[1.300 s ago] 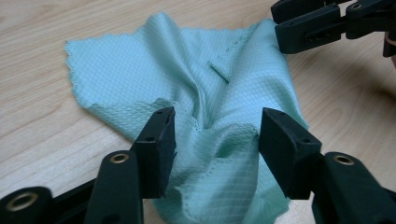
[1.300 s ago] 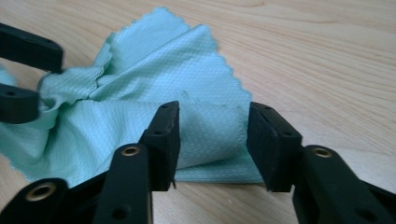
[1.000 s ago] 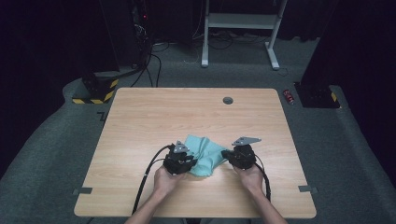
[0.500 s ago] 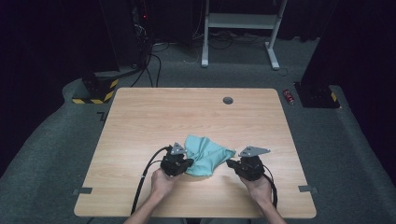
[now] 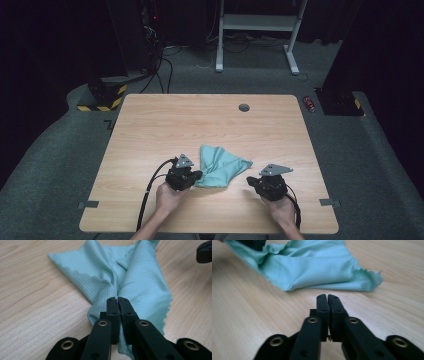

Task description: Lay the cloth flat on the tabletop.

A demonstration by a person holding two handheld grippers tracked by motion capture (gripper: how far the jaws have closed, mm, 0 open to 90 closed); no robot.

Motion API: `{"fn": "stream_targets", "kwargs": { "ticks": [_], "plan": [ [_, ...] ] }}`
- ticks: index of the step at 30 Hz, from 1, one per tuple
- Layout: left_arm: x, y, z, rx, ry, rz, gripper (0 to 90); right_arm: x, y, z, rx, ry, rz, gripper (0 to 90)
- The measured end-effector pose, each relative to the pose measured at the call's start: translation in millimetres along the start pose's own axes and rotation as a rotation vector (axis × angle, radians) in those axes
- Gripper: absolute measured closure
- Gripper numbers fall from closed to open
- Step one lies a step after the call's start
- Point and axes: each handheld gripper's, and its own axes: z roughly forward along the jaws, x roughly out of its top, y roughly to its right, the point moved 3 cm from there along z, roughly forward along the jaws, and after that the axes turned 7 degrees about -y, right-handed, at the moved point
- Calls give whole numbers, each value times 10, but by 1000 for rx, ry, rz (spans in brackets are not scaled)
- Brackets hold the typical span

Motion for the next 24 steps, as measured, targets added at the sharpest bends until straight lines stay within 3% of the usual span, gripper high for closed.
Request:
{"fn": "stream_targets", "kwargs": {
  "ticks": [4, 7, 11, 15, 20, 24],
  "plan": [
    [18, 44, -11, -20, 24, 1, 719, 62, 93, 44, -28, 22, 46, 728],
    [37, 78, -4, -16, 22, 12, 629, 118, 129, 95, -21, 33, 69, 682],
    [46, 107, 31, -19, 15, 10, 572, 224, 143, 221, -32, 21, 80, 619],
    [40, 126, 67, 14, 5, 25, 596, 334, 162, 353, -26, 22, 105, 580],
    [12, 66, 84, 39, -1, 10, 726, 415, 195, 496, -34, 6, 125, 581],
    [-16, 45, 87, 33, -12, 24, 849, 440, 225, 556, -4, 0, 143, 697]
  ]
}}
